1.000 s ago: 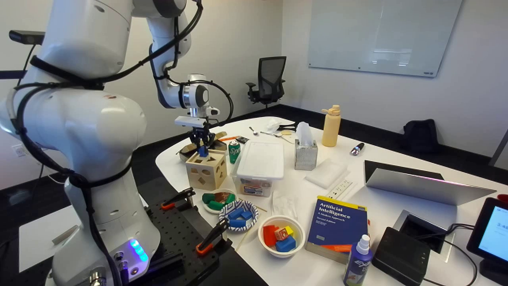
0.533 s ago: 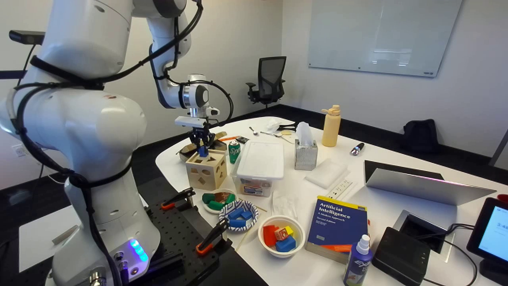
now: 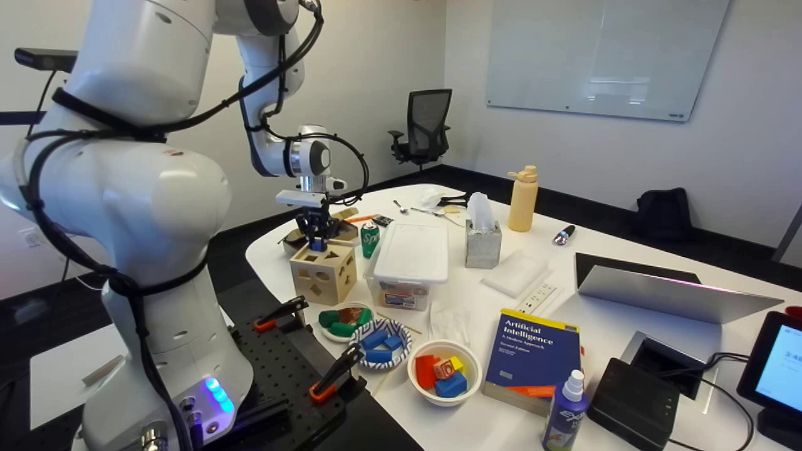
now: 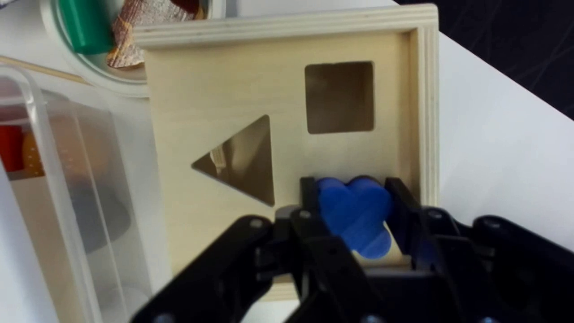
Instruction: Put the blue block in the wooden box
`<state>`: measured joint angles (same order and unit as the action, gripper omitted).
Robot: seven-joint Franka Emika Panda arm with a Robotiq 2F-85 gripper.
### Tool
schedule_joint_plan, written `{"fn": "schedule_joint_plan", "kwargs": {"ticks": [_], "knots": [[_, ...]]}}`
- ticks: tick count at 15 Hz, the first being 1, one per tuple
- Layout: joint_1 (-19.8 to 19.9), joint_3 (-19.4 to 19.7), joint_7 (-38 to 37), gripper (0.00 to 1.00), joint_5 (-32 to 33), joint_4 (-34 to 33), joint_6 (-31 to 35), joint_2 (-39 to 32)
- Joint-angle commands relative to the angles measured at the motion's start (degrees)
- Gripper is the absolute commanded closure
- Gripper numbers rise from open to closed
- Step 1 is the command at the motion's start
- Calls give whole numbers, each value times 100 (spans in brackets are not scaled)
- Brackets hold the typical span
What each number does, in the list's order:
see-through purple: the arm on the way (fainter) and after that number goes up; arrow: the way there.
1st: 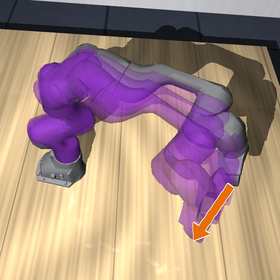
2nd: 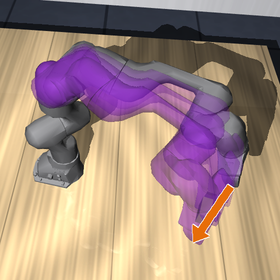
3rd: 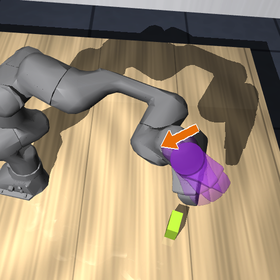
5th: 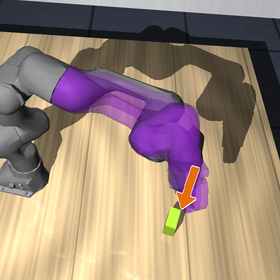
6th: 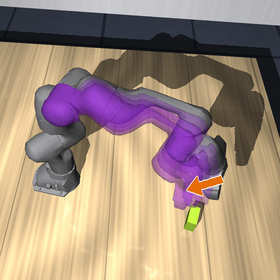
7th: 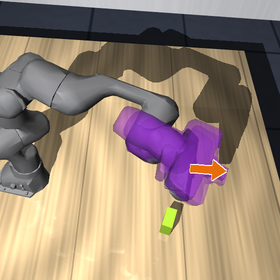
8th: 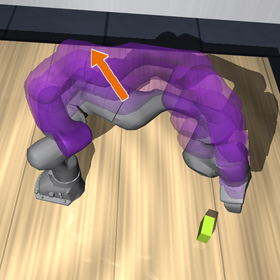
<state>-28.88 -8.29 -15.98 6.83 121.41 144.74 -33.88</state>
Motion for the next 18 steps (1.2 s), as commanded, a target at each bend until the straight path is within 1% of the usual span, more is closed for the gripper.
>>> {"fn": "schedule_joint_plan", "kwargs": {"ticks": [1,2,3,4,5,8,9,15,18], "knots": [[37,-19,19,84,82,-197,-233,-192],[48,-24,21,84,72,-207,-229,-189],[56,-32,25,34,62,-212,-241,-182],[63,-36,33,33,60,-209,-249,-169],[67,-34,36,27,62,-211,-255,-175],[112,-33,41,5,53,-192,-263,-174],[122,-33,43,0,50,-186,-265,-178],[111,-49,6,0,46,-94,-290,-84],[154,-69,26,0,16,-11,-296,82]]}}
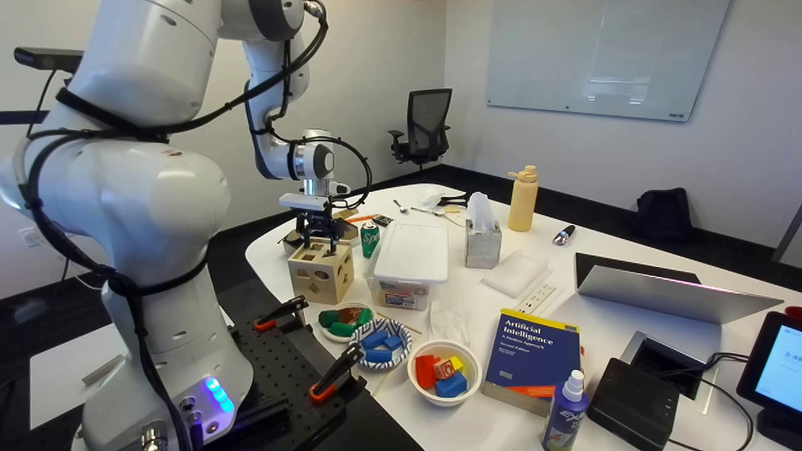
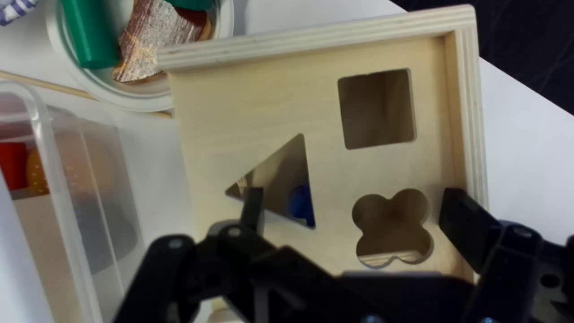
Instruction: Put the blue block in the wooden box
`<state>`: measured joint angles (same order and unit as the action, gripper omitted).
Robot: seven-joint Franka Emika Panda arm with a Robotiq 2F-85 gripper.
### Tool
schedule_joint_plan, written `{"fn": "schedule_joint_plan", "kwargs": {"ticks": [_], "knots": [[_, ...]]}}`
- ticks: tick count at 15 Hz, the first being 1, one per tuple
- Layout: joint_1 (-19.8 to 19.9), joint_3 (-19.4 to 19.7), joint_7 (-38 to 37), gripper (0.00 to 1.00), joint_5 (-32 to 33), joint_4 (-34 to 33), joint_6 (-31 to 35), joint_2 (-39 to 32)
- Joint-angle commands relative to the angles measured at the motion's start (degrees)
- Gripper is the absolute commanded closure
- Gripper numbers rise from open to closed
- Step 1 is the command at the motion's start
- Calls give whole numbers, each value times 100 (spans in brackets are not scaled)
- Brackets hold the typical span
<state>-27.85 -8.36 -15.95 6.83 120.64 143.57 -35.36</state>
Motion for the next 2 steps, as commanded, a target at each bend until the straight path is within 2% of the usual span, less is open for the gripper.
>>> {"fn": "schedule_joint_plan", "kwargs": {"ticks": [1,2], "knots": [[64,-79,19,0,-8,89,-198,298],[69,-94,7,0,-20,125,-201,368]]}}
